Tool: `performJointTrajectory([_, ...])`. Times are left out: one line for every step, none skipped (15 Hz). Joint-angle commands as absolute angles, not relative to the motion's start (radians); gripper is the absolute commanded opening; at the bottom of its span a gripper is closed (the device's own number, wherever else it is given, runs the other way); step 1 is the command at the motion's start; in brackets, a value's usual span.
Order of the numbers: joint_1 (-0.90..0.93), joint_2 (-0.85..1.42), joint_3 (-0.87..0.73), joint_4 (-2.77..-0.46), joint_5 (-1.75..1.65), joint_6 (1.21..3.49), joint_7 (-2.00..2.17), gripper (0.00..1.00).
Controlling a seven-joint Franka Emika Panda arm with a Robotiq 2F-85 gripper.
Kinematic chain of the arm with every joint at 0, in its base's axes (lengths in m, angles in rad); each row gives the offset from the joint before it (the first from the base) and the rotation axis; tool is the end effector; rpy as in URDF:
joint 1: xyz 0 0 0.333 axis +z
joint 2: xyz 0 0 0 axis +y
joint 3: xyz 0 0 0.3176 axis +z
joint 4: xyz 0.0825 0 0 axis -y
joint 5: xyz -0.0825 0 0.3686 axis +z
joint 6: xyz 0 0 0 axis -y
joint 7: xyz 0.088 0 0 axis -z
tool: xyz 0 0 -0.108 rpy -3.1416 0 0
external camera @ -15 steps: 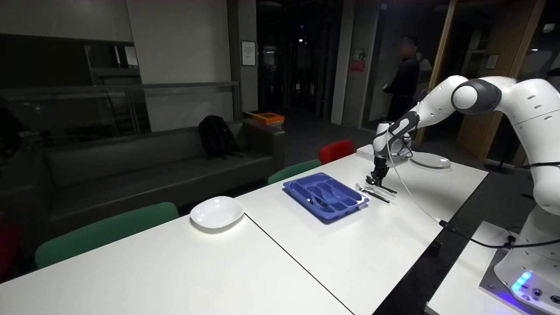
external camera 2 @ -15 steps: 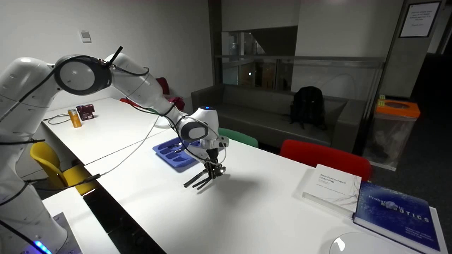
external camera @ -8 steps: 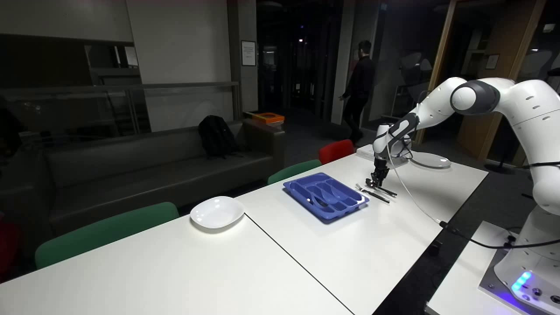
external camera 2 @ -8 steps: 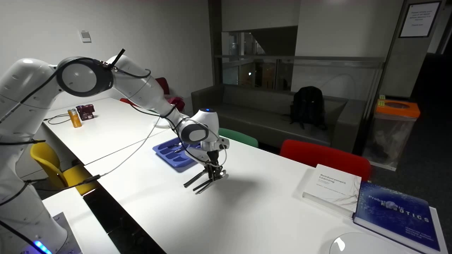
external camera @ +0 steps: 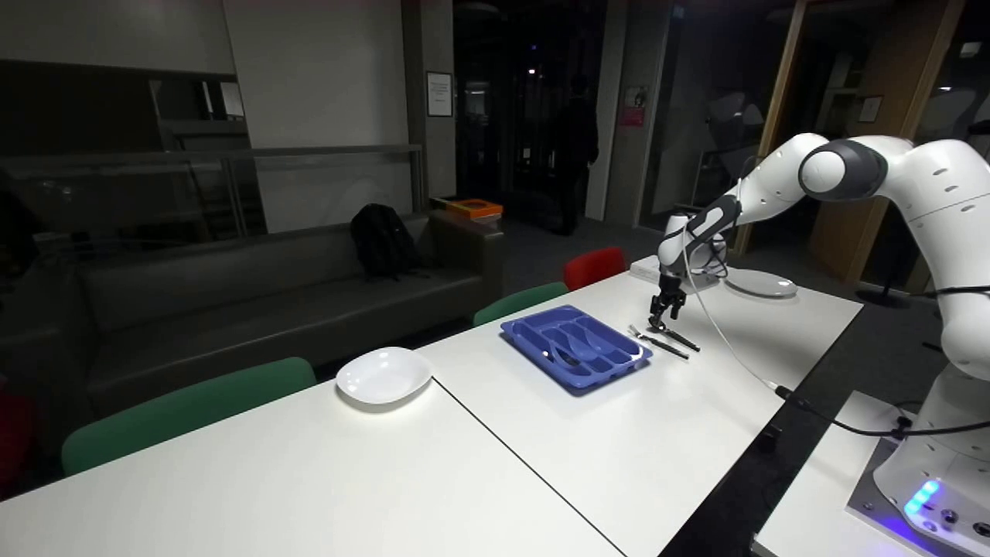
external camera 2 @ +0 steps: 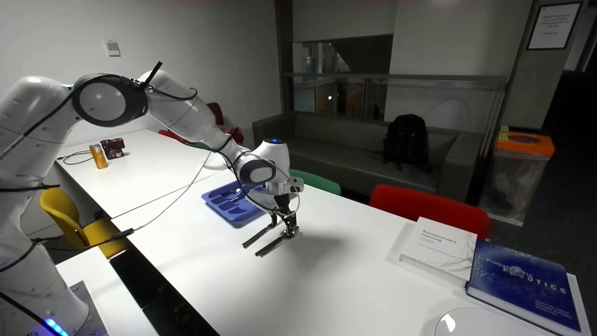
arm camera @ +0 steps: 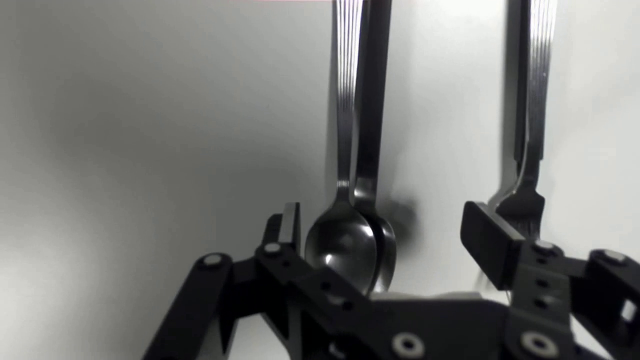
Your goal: Pick the cutlery in the rack and put them on the table
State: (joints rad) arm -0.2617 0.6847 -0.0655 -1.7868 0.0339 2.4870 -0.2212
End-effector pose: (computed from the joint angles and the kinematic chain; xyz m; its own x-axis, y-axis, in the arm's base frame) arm 0.6148 -0.2053 0.1834 0.9930 -0.1172 0.0125 -0.1175 -0.9928 0.0236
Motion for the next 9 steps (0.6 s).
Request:
performJointTrajectory([-0.228,0.577,-0.059,-1.834,0.065,2.486,-0.132,1.0])
performJointTrajectory([-0.202,0.556,-0.062,-1.847,0.071,2.51,-0.074,1.0])
performJointTrajectory([-0.179,0.538,-0.06,-1.855,0.081,2.532,-0.021,1.0])
performJointTrajectory([-0.155,0.525,-0.06,-1.859,0.089,2.55,0.032,1.0])
performJointTrajectory([-0.121,0.52,-0.067,-1.86,0.091,2.573,0.101,1.0])
performJointTrajectory([-0.092,0.515,-0.069,-1.866,0.089,2.599,0.153,1.0])
performJointTrajectory([-0.052,0.515,-0.082,-1.867,0.073,2.621,0.221,1.0])
performJointTrajectory([-0.025,0.518,-0.087,-1.867,0.067,2.637,0.267,1.0])
performJointTrajectory([0.007,0.521,-0.094,-1.866,0.058,2.641,0.314,1.0])
